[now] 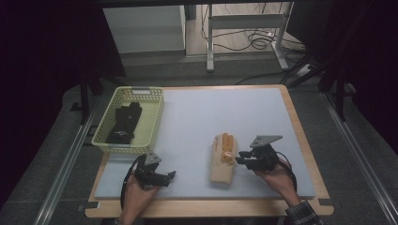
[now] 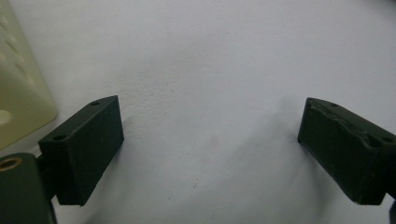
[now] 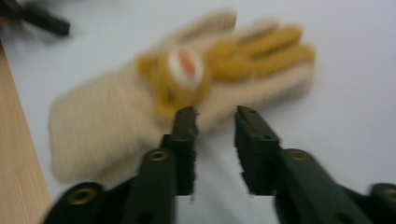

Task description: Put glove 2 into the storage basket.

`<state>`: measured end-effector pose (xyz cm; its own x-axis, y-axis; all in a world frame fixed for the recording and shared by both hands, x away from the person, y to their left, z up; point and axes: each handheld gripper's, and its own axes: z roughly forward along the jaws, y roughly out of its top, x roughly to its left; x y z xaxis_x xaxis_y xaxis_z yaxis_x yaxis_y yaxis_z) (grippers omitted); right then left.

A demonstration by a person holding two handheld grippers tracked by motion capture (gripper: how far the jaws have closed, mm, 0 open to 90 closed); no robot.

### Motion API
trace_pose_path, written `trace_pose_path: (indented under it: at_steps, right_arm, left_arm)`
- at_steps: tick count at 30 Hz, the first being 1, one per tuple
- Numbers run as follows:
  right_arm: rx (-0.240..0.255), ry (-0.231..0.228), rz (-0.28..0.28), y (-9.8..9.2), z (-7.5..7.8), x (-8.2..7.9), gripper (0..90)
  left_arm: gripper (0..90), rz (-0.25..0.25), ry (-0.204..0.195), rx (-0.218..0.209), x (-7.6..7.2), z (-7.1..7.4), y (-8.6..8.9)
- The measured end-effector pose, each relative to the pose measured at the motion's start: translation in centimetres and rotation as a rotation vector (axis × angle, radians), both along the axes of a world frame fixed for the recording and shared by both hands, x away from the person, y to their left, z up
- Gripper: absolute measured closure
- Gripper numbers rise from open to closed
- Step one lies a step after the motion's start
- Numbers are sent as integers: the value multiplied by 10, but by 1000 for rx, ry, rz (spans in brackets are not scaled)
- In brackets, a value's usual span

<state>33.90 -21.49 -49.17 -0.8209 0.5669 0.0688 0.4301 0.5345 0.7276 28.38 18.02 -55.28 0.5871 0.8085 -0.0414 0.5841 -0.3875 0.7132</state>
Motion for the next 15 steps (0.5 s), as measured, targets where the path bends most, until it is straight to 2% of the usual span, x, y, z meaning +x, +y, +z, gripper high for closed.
trace_pose_path:
  at_steps: [2,4,9,15]
  right_arm:
    - [-1,17,13,-2,-11,-6,789]
    - [7,44,38,-1,-22,-12,834]
    - [2,54,72,8,-36,-19,845]
    - [21,55,91,19,-38,-19,844]
  left_arm:
    - [72,0,0,0,0,0,0]
    - [72,0,0,0,0,0,0]
    - [72,0,-1,0,0,0,0]
    - [72,0,-1,0,0,0,0]
